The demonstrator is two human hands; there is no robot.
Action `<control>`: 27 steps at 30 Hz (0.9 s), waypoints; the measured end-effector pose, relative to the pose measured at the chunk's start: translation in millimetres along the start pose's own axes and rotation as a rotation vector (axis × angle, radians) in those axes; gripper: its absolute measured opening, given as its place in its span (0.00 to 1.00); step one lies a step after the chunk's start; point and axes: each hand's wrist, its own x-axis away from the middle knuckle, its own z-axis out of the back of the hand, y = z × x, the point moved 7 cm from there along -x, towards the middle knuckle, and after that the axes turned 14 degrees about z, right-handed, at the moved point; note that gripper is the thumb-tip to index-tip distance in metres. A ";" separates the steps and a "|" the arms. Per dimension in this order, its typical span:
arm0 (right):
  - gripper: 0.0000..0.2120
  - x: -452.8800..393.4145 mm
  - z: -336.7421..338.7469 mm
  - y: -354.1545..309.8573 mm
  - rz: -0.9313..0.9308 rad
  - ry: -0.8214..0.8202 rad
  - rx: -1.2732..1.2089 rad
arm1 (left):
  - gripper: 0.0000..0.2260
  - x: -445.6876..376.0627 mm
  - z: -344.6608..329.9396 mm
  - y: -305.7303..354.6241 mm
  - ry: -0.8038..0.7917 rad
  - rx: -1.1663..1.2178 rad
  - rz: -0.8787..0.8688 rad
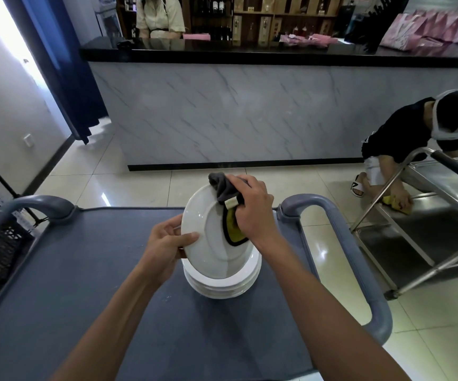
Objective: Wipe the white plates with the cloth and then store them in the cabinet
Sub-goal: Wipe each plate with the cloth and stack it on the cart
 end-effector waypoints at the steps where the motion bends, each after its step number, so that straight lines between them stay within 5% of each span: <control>1: 0.35 -0.2 0.1 2.6 -0.013 -0.003 -0.009 | 0.21 0.3 1.8 -0.1 -0.001 0.017 0.000; 15: 0.37 19.7 6.0 37.9 -0.230 0.065 -0.294 | 0.19 -1.0 27.3 4.1 0.054 0.259 -0.021; 27: 0.34 49.0 -13.4 -12.6 -0.077 0.073 -0.201 | 0.22 -15.6 19.9 14.4 0.138 0.373 -0.063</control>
